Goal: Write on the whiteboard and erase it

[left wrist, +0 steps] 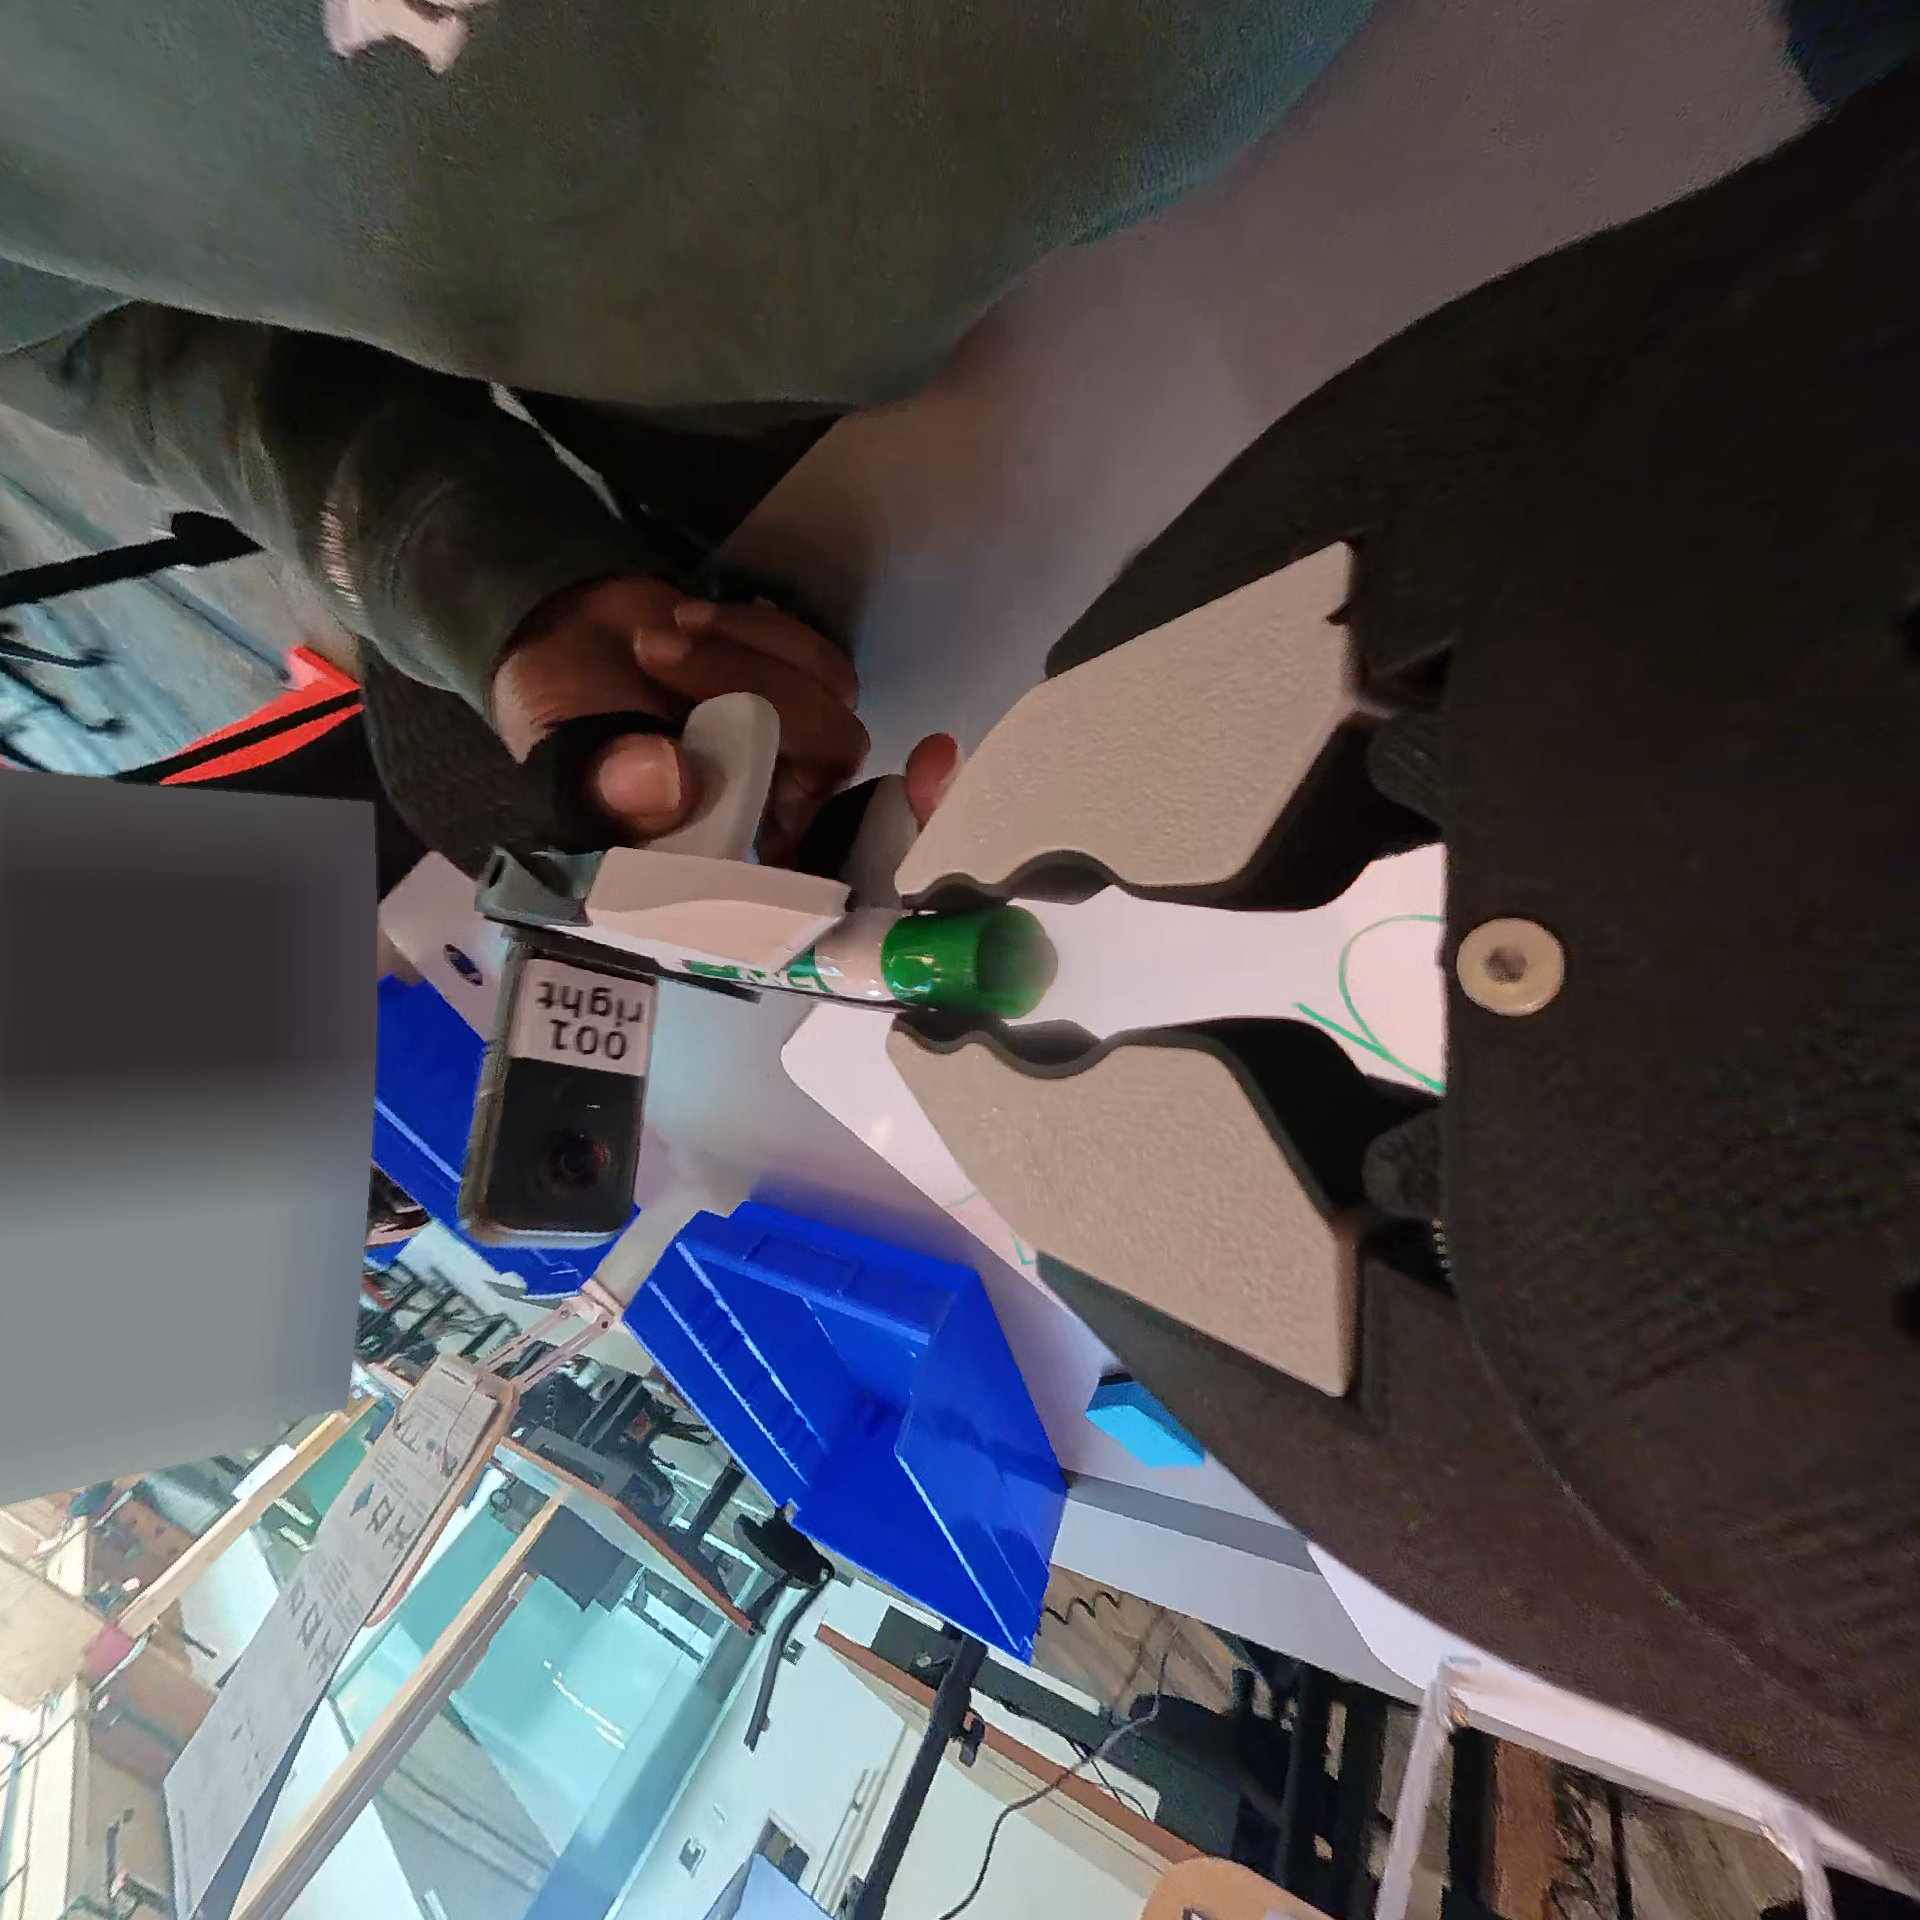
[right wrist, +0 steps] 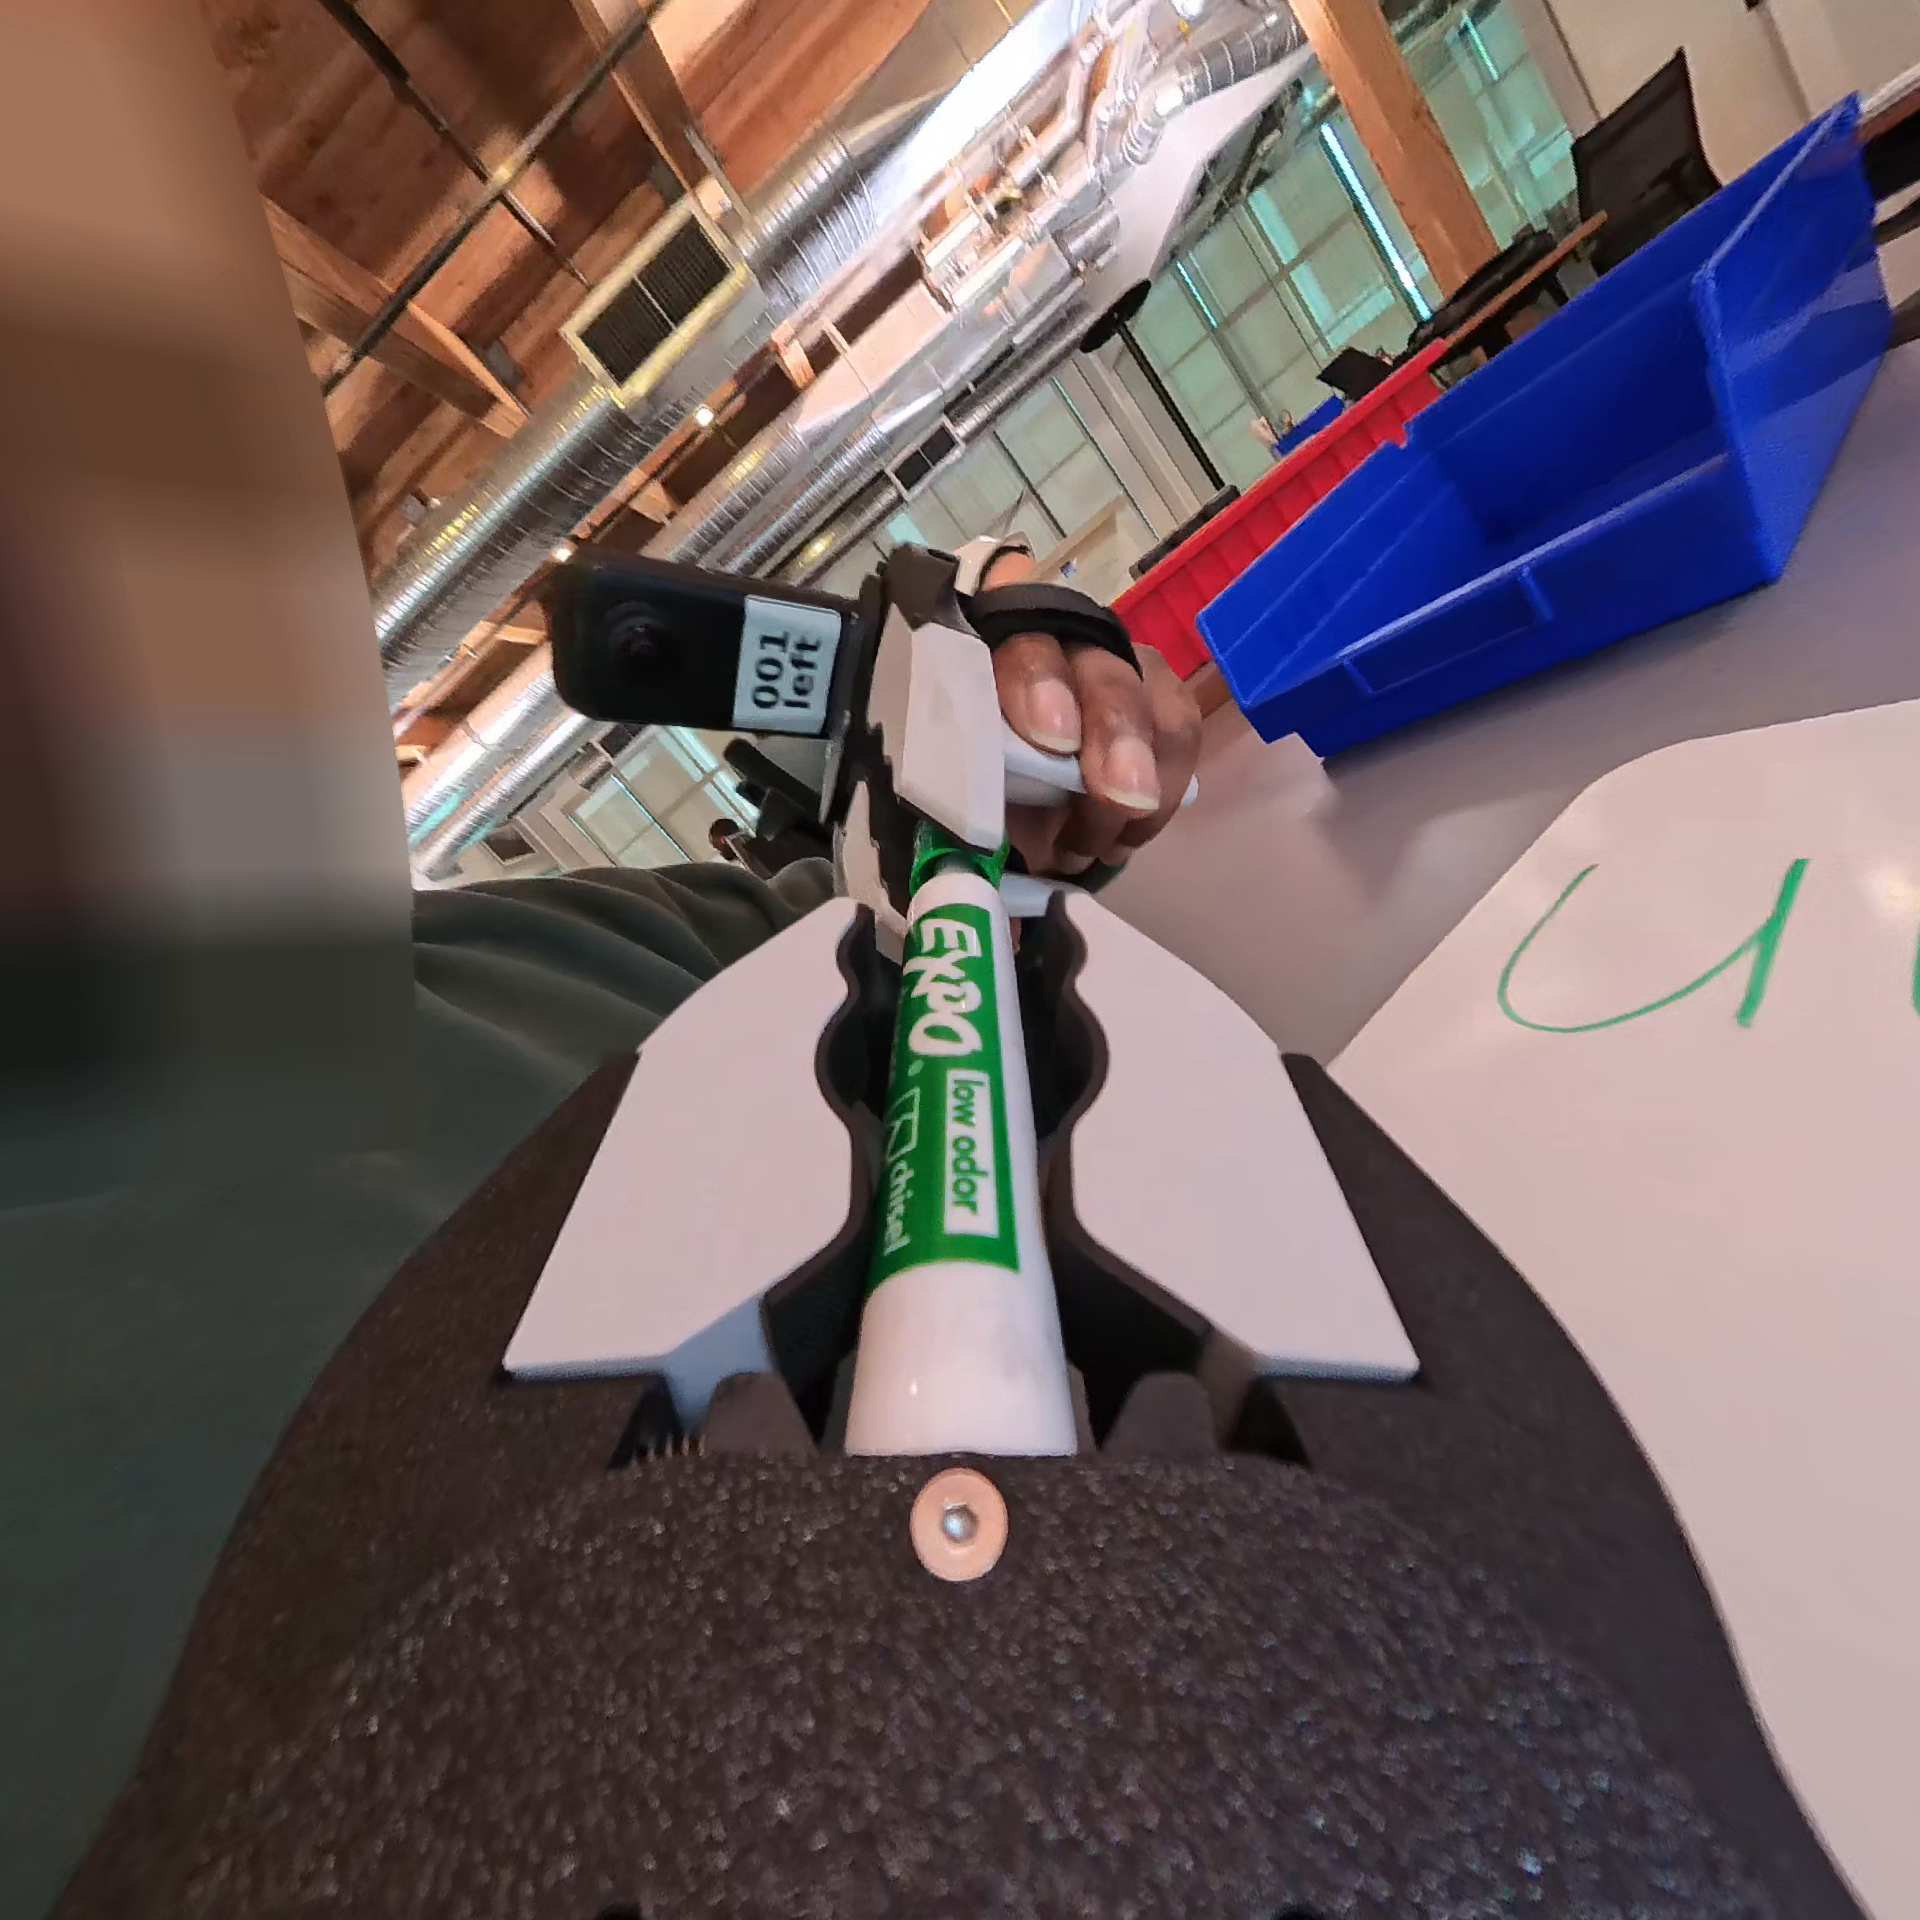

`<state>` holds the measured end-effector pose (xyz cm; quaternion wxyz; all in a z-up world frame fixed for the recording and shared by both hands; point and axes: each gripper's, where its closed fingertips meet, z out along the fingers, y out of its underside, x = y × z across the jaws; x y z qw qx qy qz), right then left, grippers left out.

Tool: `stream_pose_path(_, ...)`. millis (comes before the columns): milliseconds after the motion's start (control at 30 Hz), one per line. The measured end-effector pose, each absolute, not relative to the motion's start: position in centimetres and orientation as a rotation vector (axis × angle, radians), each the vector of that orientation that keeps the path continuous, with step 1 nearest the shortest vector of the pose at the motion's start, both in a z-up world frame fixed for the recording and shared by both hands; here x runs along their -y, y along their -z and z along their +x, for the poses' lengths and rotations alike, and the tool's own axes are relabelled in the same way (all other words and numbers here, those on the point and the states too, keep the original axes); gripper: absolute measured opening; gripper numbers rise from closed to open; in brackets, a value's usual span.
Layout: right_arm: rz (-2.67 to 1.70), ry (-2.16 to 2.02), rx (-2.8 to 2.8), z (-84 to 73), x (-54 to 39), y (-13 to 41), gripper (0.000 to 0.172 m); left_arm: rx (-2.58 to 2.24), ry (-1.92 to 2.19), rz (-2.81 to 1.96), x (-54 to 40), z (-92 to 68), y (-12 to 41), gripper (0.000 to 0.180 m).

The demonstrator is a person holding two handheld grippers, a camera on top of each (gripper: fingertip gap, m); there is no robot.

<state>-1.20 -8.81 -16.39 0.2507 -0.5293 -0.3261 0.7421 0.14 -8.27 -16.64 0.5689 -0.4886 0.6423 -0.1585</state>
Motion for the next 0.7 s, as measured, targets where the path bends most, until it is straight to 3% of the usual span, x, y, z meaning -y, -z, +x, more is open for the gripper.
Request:
stream_pose_path(33,-1.459,-1.997,0.9,-1.3,8.8,16.7,0.033,-1.523,0.345,-1.162,8.2,0.1,16.9,0.019)
stream_pose_path(333,-1.492,-2.006,0.855,-1.4,8.4,16.7,0.035,-1.515,0.327,-1.187,7.9,0.7,17.8,0.02)
stream_pose_path(400,-1.462,-1.939,0.956,-1.2,8.6,16.0,0.043,-1.504,0.357,-1.189,7.8,0.7,17.0,0.019)
stream_pose_path(467,-1.428,-1.706,1.059,-0.2,7.5,14.9,0.051,-1.486,0.402,-1.204,7.6,-0.2,16.0,0.019)
stream_pose_path(633,-1.343,-0.789,1.491,1.5,5.4,15.6,0.048,-1.473,0.42,-1.296,6.5,-1.9,15.7,0.02)
stream_pose_path(700,-1.291,-0.609,1.613,0.8,5.8,16.5,0.043,-1.507,0.418,-1.32,6.6,-1.6,16.6,0.02)
